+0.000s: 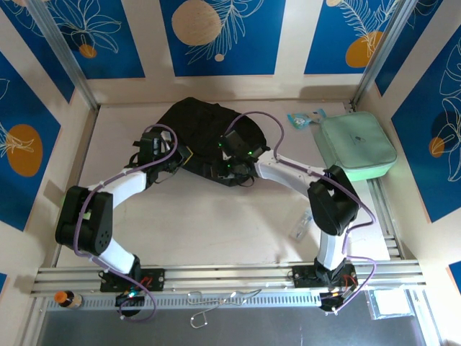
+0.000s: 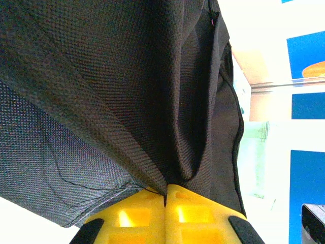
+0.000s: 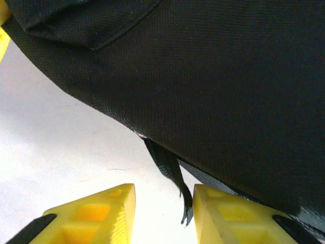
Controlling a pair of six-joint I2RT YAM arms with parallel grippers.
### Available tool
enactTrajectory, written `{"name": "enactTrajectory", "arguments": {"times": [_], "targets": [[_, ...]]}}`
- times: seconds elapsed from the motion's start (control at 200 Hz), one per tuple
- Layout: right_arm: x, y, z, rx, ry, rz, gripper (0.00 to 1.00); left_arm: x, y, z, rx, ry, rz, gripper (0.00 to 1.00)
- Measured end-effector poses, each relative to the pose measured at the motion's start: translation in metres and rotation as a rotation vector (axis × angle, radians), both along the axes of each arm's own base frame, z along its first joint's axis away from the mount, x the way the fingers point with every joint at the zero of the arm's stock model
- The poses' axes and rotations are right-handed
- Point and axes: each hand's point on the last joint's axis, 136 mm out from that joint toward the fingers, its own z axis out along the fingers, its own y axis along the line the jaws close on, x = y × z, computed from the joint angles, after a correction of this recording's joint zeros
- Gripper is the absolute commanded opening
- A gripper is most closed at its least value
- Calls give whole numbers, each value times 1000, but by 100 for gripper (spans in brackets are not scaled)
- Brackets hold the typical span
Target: Pack the student bag
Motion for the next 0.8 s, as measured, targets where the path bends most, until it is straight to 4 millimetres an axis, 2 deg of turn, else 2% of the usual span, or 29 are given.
{"name": "enactTrajectory", "arguments": {"times": [0.365,0.485,0.64,0.8], "targets": [[10,2,-5,-42,-4,-22,27,-1,1,-2,3,7,3,0],[12,0,-8,-58,1,-35,18,-1,1,-2,6,9,5,0],[14,-2,-9,-72,-4,-49,0,-1,3,-5,20,19,18,0],[6,-13,-15,-73,-1,-59,0,-5,12,-20,80,65,55,0]]}}
